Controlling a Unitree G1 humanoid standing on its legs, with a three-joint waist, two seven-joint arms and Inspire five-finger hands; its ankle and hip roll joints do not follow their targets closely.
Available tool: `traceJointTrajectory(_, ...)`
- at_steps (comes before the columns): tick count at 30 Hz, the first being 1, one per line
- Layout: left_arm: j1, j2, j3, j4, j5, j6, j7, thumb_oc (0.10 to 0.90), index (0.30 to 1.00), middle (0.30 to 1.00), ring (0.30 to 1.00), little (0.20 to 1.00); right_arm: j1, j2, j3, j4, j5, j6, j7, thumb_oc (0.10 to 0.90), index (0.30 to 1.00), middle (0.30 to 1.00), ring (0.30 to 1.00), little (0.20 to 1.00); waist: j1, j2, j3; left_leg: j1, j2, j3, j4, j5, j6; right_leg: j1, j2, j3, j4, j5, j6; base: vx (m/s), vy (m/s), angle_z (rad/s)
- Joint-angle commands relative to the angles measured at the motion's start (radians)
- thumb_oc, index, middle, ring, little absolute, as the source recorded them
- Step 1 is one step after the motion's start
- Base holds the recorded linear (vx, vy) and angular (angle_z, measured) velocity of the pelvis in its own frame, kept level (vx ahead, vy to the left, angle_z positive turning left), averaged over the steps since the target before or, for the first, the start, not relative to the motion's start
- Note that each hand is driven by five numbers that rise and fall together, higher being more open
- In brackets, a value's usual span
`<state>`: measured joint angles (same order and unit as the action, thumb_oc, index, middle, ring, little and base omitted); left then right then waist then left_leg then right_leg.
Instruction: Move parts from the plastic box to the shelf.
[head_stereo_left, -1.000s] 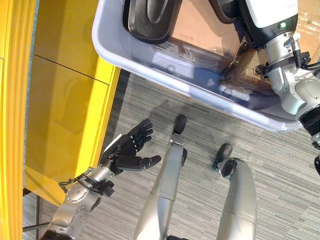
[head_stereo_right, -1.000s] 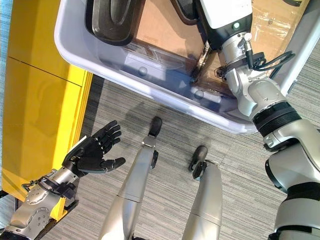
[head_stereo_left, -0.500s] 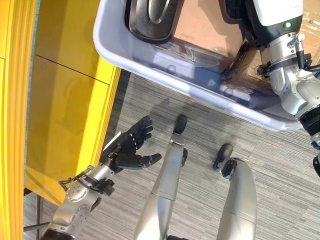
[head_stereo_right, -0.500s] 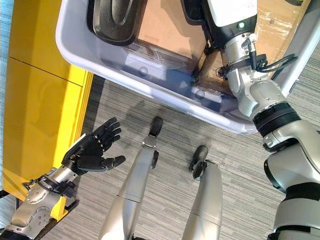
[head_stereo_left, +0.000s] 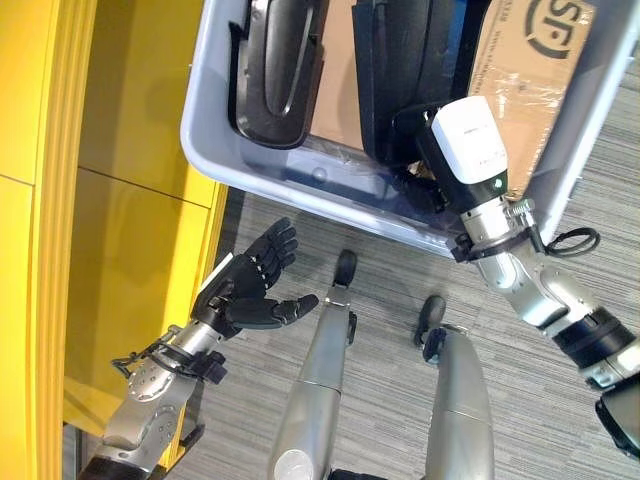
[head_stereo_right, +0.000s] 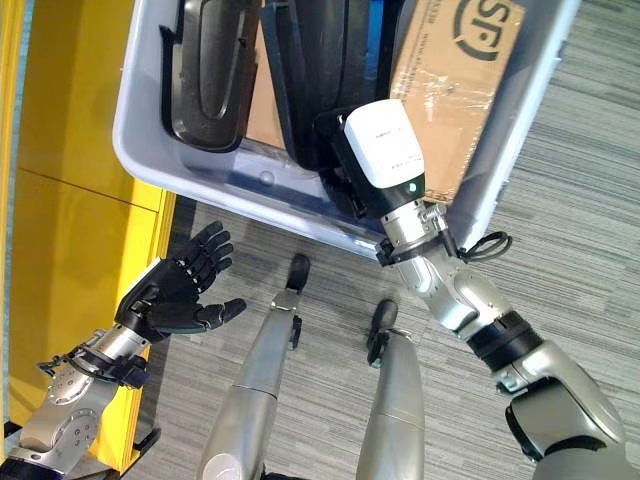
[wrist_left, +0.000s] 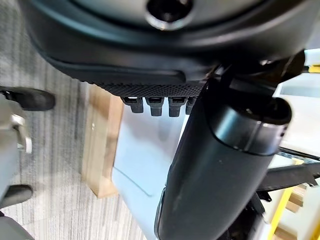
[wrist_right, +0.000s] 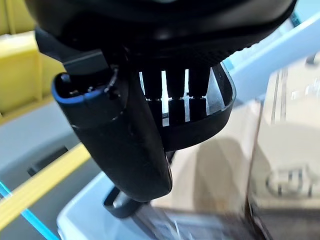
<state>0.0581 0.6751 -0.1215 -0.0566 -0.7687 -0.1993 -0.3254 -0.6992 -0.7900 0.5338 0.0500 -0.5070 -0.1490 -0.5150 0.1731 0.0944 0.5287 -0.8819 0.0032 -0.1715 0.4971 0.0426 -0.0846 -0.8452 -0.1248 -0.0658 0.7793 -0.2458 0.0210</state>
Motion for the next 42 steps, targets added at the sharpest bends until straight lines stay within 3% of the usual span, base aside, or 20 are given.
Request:
traceJointTrajectory(1,0.026,-0.029,0.014,-0.070,0.023,-0.075,0.006,0.900,1.000,1.000,1.000,1.000,-0.119,-0.002,-0.128,-0.217,-0.019,-0.107,-0.015,0.400,0.300,0.300,0.300,0.300,-0.009,0.006,-0.009,0.145,0.012,0.054,-0.138,-0.027,0.076,0.151,0.060,-0.036,-0.079,-0.068,-0.084,0.00,0.048,-0.13)
traceJointTrajectory(10,0.042,-0.060,0.032,-0.055,0.035,-0.077,-0.007,0.900,1.000,1.000,1.000,1.000,0.006,0.016,-0.219,-0.293,0.004,-0.113,-0.039,0.400,0.300,0.300,0.300,0.300,-0.039,0.008,-0.009,0.364,0.016,0.067,-0.205,-0.047,0.072,0.374,0.044,-0.023,-0.181,-0.052,-0.065,-0.01,0.008,-0.06)
traceJointTrajectory(17,0.037,-0.065,0.032,-0.039,0.053,-0.058,-0.043,0.900,1.000,1.000,1.000,1.000,0.043,0.040,-0.240,-0.270,0.068,-0.131,-0.044,0.400,0.300,0.300,0.300,0.300,-0.055,0.010,-0.039,0.458,0.018,0.065,-0.238,-0.058,0.071,0.471,0.045,-0.015,-0.240,-0.038,-0.059,-0.01,-0.031,-0.07)
traceJointTrajectory(23,0.036,-0.087,0.022,0.024,0.062,-0.028,-0.057,0.900,1.000,1.000,1.000,1.000,0.106,0.094,-0.224,-0.265,0.147,-0.167,0.051,0.400,0.300,0.300,0.300,0.300,-0.073,0.010,-0.121,0.533,0.024,0.064,-0.269,-0.063,0.072,0.560,0.056,-0.016,-0.302,-0.022,-0.068,0.01,-0.066,0.00)
traceJointTrajectory(29,0.058,-0.110,0.029,0.050,0.072,0.005,-0.048,0.900,1.000,1.000,1.000,1.000,0.098,0.118,-0.169,-0.275,0.185,-0.169,0.156,0.400,0.300,0.300,0.300,0.300,-0.068,0.011,-0.163,0.570,0.040,0.052,-0.282,-0.057,0.068,0.604,0.074,-0.023,-0.286,-0.049,-0.092,0.03,-0.089,-0.05)
traceJointTrajectory(32,0.082,-0.111,0.036,0.062,0.061,0.006,-0.037,0.900,1.000,1.000,1.000,1.000,0.082,0.132,-0.138,-0.275,0.201,-0.181,0.187,0.400,0.300,0.300,0.300,0.300,-0.061,0.007,-0.175,0.581,0.068,0.048,-0.303,-0.039,0.059,0.615,0.077,-0.027,-0.274,-0.059,-0.098,0.01,-0.081,0.02)
traceJointTrajectory(36,0.096,-0.120,0.040,0.081,0.068,-0.001,-0.036,0.900,1.000,1.000,1.000,1.000,0.085,0.145,-0.129,-0.310,0.207,-0.169,0.222,0.400,0.300,0.300,0.300,0.300,-0.072,0.012,-0.189,0.595,0.133,0.104,-0.344,0.000,0.038,0.621,0.063,-0.054,-0.254,-0.076,-0.101,-0.02,-0.044,0.10)
traceJointTrajectory(39,0.074,-0.132,0.027,0.107,0.084,0.004,-0.080,0.900,1.000,1.000,1.000,1.000,0.119,0.130,-0.164,-0.343,0.212,-0.135,0.224,0.400,0.300,0.300,0.300,0.300,-0.118,0.023,-0.213,0.633,0.230,0.288,-0.386,0.045,0.014,0.653,0.026,-0.140,-0.245,-0.099,-0.105,-0.05,-0.005,0.99)
traceJointTrajectory(42,0.055,-0.142,0.016,0.101,0.081,0.016,-0.071,0.900,1.000,1.000,1.000,1.000,0.124,0.127,-0.177,-0.331,0.232,-0.161,0.235,0.400,0.300,0.300,0.300,0.300,-0.131,0.022,-0.223,0.664,0.242,0.294,-0.336,0.034,0.014,0.654,-0.016,-0.164,-0.235,-0.099,-0.102,-0.10,0.072,1.04)
